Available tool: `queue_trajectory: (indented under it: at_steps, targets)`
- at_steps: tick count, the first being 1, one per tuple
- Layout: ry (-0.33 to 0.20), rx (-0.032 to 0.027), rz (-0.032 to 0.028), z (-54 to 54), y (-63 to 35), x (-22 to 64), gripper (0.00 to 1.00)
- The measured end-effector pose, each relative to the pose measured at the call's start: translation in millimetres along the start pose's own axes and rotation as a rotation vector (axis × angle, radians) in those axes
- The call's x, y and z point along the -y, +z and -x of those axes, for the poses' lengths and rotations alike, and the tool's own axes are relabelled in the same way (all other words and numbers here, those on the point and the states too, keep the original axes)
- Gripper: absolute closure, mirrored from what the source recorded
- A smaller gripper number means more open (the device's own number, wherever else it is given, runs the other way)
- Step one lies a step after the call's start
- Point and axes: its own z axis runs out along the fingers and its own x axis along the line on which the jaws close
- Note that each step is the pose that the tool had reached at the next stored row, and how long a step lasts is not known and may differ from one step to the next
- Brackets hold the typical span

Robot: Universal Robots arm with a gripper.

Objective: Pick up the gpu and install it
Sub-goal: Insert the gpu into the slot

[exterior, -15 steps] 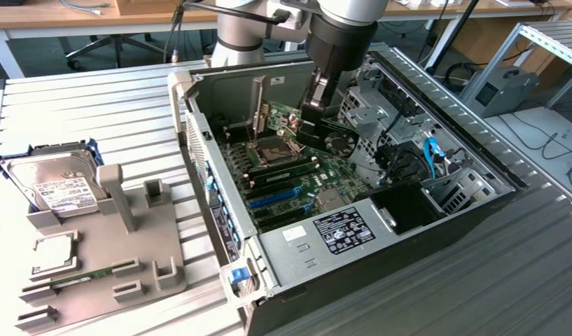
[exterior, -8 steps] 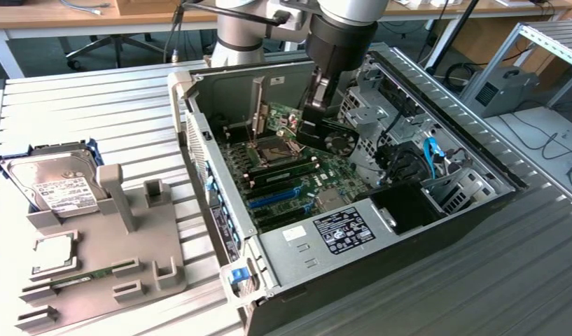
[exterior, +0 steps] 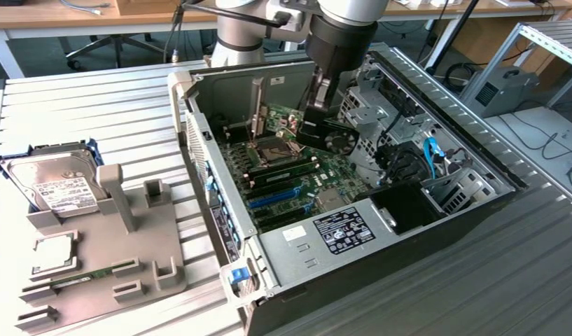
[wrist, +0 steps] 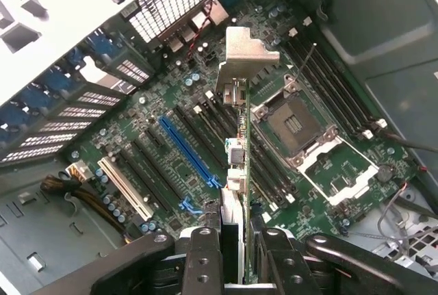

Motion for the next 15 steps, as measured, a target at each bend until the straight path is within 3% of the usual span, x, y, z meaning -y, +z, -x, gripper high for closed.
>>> queue_trajectory:
  at_steps: [15]
  targets:
    - [-0.101, -0.0033, 0.0021, 0.0, 0.0, 0.0, 0.74]
